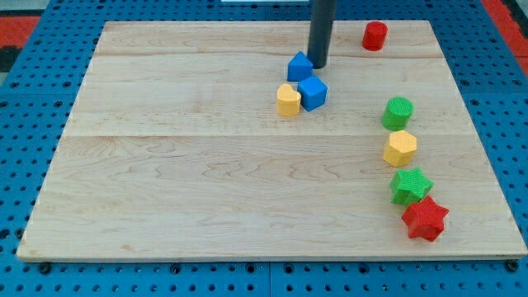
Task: Place the triangle above the heart
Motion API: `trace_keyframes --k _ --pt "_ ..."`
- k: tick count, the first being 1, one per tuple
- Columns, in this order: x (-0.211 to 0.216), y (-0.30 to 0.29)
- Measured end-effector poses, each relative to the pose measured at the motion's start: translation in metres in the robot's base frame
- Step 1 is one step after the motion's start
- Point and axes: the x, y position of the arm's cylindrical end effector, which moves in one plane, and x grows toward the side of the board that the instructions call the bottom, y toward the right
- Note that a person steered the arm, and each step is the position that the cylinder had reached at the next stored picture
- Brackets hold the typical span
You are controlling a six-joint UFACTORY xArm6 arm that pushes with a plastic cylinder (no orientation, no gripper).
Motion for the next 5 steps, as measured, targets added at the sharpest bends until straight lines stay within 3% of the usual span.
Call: trace_keyframes --k 2,4,5 --pt "0.02 -0.04" --pt "-0.034 -0.063" --pt "-0.034 -0.097"
